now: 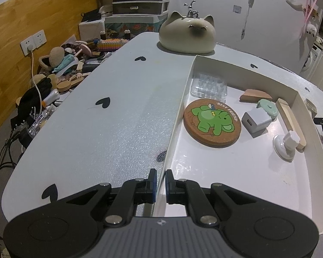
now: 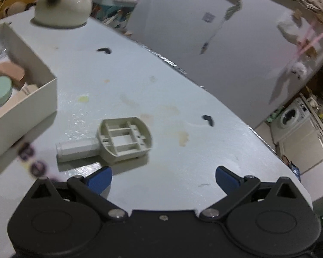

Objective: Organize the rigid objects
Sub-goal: 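Move the right tool to the beige plastic holder and grasp it, then carry the beige holder with the right tool over the box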

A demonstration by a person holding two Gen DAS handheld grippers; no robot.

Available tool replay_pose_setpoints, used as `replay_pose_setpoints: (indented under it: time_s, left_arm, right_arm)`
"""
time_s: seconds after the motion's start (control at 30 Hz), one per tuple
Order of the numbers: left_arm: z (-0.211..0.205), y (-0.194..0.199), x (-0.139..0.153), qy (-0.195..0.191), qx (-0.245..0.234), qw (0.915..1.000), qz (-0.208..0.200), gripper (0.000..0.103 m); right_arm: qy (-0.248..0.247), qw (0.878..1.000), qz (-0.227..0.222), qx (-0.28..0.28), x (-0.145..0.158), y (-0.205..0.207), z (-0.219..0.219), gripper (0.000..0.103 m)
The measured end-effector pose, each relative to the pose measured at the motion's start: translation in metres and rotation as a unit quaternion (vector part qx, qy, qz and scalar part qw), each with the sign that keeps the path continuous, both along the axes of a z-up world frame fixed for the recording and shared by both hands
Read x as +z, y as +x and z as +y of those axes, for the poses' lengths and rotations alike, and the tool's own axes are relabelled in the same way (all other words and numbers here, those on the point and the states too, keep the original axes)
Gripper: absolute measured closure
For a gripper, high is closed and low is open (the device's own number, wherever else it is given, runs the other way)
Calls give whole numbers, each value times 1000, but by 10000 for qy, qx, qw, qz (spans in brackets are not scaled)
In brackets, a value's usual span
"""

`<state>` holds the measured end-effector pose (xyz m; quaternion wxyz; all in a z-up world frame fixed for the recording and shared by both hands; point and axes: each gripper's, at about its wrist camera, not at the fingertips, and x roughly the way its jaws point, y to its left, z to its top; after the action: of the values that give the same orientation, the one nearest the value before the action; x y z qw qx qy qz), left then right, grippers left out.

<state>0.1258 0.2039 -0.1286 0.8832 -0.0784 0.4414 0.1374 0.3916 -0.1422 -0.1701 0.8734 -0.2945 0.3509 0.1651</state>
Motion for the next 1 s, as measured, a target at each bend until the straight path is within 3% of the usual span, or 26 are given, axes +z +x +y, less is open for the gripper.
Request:
replay_pose_setpoints:
  time_s: [0.2, 0.37, 0.47, 0.53, 0.57, 0.63, 1.0]
  left_arm:
    - [-1, 2, 0, 20, 15, 10000, 33, 94]
    - [-1, 2, -1, 20, 19, 10000, 34, 94]
    - [-1, 2, -1, 19, 21, 10000, 35, 94]
    - [-1, 2, -1, 18, 26, 10000, 34, 94]
    - [-1, 2, -1, 20, 23, 10000, 35, 94]
    - [-1, 2, -1, 19, 25, 10000, 34, 94]
    - [-1, 2, -1, 22, 23, 10000, 33, 94]
  right_arm:
    - [194, 9986, 78, 476, 2, -1, 17, 0]
    - [511, 9971, 272, 493, 3, 10, 20, 0]
    - [883, 9932, 634, 406, 2, 22, 15, 1]
    - [1130, 9893, 870, 290, 1, 29, 11, 15]
    - [1247, 9869, 997, 235, 1, 32, 9, 27]
    - [1263, 9867, 1017, 112, 1, 33, 8, 35]
    - [1299, 9872, 920, -33, 0, 18, 8, 35]
